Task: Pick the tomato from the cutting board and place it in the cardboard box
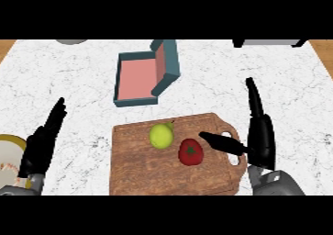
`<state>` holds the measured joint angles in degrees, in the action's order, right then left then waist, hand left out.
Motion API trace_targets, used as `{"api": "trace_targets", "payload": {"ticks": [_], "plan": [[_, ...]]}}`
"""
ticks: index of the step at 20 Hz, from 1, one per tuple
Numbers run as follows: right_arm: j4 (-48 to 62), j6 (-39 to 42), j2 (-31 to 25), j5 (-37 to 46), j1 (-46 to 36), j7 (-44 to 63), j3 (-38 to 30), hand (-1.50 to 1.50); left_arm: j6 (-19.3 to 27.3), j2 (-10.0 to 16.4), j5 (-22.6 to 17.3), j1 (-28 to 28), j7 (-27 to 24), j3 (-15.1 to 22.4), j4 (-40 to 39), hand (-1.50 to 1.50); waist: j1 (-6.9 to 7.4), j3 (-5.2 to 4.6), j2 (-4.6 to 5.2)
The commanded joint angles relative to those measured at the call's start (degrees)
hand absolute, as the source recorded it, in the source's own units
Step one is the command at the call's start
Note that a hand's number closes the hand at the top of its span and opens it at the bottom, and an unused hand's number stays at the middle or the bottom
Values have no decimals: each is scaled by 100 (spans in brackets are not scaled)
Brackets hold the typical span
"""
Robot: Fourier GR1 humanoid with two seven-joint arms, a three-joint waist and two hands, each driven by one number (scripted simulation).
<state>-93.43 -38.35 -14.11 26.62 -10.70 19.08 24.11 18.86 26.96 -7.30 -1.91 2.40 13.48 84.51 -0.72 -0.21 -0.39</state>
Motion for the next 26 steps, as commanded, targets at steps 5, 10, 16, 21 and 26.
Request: {"api": "trace_targets", "payload": {"ticks": [5, 10, 16, 21, 26], "plan": [[-864, 2670, -1206, 343, -262, 2387, 652, -150, 19, 101, 49, 38, 49, -114, 80, 0, 11, -23, -40], [-1237, 4036, -940, 29, -781, 3967, 1169, -150, 56, -139, 178, -34, 145, 111, 59, 0, 99, -2, 19], [-1688, 4547, -191, 15, -946, 5463, 1470, -150, -68, -92, 156, 247, 70, -49, 382, 0, 95, 17, 16], [-1274, 4890, 52, -27, -1457, 5805, 1026, -150, -148, -164, 221, 80, -116, -188, -49, 0, 80, 14, 33], [-1318, 4923, 199, 355, -977, 5887, 1363, -150, -202, -3, 212, 135, 597, -181, 736, 0, 84, 21, 9]]}}
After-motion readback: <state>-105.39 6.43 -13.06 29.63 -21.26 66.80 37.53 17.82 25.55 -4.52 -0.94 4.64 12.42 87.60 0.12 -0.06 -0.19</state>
